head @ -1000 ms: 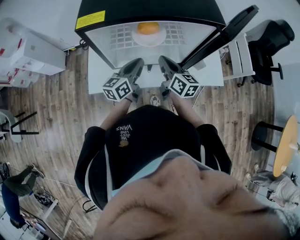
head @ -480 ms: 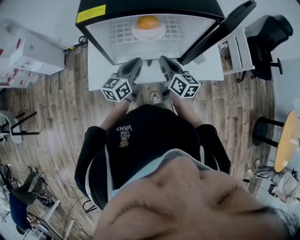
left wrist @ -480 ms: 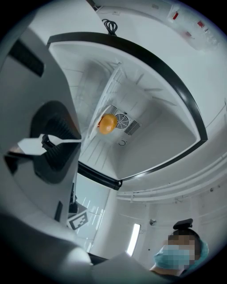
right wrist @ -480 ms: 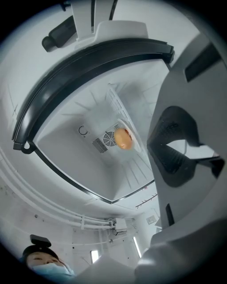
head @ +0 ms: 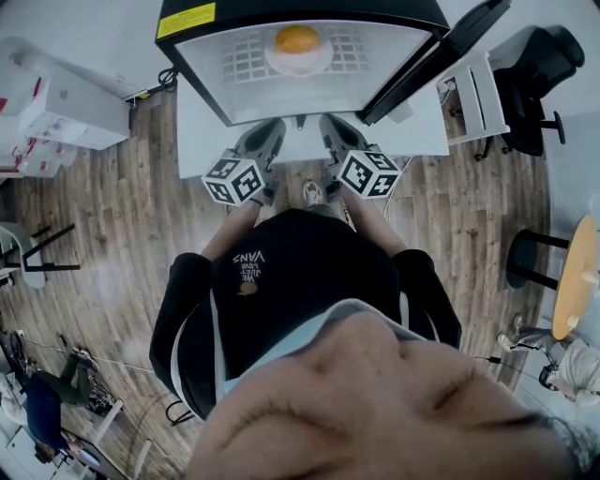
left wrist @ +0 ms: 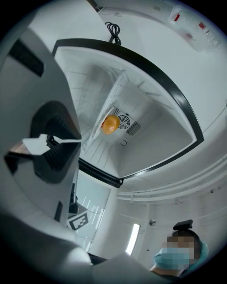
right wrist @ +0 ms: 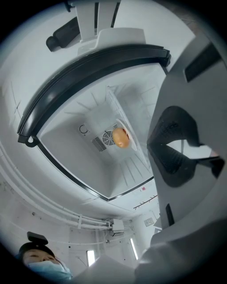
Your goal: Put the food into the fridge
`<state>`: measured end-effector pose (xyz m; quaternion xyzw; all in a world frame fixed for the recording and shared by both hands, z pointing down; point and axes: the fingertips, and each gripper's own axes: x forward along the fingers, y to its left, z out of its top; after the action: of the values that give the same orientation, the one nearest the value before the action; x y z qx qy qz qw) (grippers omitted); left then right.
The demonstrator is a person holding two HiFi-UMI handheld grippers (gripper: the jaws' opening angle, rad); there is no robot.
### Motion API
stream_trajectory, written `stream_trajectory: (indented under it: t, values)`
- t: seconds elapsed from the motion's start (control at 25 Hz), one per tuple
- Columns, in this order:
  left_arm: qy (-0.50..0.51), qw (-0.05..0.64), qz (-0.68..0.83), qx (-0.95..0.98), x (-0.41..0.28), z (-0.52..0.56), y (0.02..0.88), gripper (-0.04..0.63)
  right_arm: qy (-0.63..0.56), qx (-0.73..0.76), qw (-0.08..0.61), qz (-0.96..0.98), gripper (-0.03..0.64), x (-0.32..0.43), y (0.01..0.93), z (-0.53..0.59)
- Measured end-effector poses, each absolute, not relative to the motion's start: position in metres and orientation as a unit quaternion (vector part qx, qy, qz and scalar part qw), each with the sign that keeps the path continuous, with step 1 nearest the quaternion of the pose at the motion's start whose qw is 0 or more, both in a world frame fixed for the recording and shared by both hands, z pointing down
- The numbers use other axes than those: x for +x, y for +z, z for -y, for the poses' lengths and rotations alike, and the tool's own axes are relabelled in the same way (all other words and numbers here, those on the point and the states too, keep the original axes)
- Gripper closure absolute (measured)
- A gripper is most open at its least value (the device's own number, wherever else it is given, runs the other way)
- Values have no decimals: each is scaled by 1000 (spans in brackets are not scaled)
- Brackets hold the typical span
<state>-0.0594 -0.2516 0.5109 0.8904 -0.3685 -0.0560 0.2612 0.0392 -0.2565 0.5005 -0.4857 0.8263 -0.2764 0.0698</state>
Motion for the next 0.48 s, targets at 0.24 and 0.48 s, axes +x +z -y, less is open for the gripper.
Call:
stream_trajectory:
  t: [0.24, 0.48]
  values:
    - [-51, 261, 367, 892, -62, 245, 514, 566, -273, -493, 60, -824, 604, 39, 505, 249]
    - [-50, 270, 364, 890, -63, 241, 520, 565, -271, -500, 51, -821, 604, 39, 509, 244]
